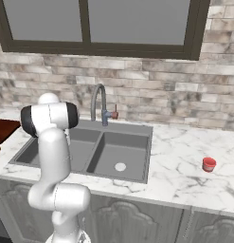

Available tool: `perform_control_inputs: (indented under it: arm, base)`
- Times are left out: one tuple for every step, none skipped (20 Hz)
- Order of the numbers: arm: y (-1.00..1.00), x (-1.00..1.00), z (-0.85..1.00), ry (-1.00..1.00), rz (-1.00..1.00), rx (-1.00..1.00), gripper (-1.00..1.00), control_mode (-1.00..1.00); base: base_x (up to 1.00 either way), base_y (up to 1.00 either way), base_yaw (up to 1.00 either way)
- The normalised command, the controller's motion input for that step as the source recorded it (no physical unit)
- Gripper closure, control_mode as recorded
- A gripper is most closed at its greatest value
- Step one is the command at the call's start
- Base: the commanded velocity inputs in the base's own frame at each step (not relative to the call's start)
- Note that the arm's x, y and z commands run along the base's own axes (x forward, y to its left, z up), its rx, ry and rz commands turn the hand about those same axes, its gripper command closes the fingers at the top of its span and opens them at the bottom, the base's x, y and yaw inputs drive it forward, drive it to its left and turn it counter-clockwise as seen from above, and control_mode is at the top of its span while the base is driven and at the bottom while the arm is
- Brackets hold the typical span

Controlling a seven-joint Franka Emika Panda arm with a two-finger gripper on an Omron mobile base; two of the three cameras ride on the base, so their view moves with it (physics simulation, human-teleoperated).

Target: Pick up all produce items and place them in the sink. Turn on the sink faucet to wash them. Then turn the sink off and put them in the tray.

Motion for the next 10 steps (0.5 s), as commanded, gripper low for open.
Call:
perform_control_inputs:
  arm:
    - [0.00,0.00,-0.01,0.00,0.00,0.00,1.00,-1.00]
    - [0.00,0.00,-0.02,0.00,0.00,0.00,1.00,-1.00]
    - [0.00,0.00,-0.04,0.00,0.00,0.00,1.00,-1.00]
    - [0.00,0.00,-0.04,0.00,0.00,0.00,1.00,-1.00]
    - [0.00,0.00,-0.05,0.00,0.00,0.00,1.00,-1.00]
    - [0.00,0.00,-0.06,0.00,0.00,0.00,1.00,-1.00]
    - [0.00,0.00,-0.06,0.00,0.00,0.00,1.00,-1.00]
    - [0.00,0.01,-0.06,0.00,0.00,0.00,1.00,-1.00]
    - [0.00,0.01,-0.06,0.00,0.00,0.00,1.00,-1.00]
    - [0.00,0.02,-0.06,0.00,0.00,0.00,1.00,-1.00]
  base:
    - [0.00,0.00,0.00]
    - [0.00,0.00,0.00]
    - [0.00,0.00,0.00]
    - [0.00,0.00,0.00]
    - [0.00,0.00,0.00]
    - [0.00,0.00,0.00]
    - [0.00,0.00,0.00]
    - [0.00,0.00,0.00]
    - [0.00,0.00,0.00]
    - [0.00,0.00,0.00]
